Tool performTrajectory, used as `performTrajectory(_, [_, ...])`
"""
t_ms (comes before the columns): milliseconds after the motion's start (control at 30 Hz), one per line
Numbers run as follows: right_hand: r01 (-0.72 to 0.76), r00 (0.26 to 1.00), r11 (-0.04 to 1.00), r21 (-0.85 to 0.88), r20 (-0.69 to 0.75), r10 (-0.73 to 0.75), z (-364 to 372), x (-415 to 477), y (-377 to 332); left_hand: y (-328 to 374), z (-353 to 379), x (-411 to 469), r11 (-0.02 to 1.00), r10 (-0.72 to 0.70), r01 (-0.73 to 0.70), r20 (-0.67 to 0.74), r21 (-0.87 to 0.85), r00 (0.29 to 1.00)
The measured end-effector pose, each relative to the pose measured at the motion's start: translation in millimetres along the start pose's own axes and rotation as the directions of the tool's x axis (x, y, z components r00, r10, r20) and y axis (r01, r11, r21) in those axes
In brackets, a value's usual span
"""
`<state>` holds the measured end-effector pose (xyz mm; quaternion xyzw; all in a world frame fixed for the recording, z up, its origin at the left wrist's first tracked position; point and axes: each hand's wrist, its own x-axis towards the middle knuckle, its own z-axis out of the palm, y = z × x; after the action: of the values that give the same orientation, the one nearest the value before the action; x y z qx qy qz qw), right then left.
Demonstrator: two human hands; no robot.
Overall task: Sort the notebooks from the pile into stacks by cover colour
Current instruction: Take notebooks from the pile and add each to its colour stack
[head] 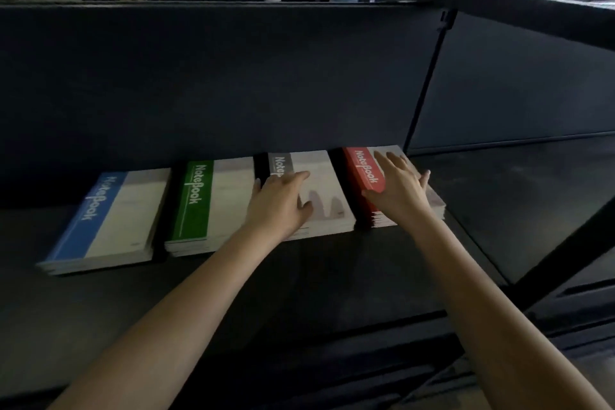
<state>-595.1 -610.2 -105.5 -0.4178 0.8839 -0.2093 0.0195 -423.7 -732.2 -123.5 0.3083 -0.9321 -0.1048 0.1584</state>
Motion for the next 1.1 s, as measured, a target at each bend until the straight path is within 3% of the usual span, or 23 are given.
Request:
performTrajectory(233, [0.308, 0.946, 0.937, 0.164, 0.057, -0.32, 45.5, -0.3, -111.2, -79.5, -40.4, -51.3, 0.98, -0.188, 0.194, -0.121, 0.042, 0.975])
performTrajectory(567, [0.546, 0.771, 0.78, 0.307, 0.18, -0.61, 114.7, -36.7, -300.5, -215.1, -123.0, -163.4, 0.868, -0.451, 0.488, -0.26, 0.097, 0.854])
performTrajectory(900, [0.631, 0.599, 0.651, 0.422, 0.268, -0.754, 168.3, -84.3, -467.4, -332.1, -188.9, -251.0, 0.744, -0.614, 0.661, -0.292, 0.098, 0.733])
performTrajectory(1100, [0.654, 0.538, 0.599, 0.461, 0.273, -0.797, 197.6, -101.5, -543.6, -394.5, -209.7, -294.3, 0.681, -0.692, 0.73, -0.284, 0.045, 0.663])
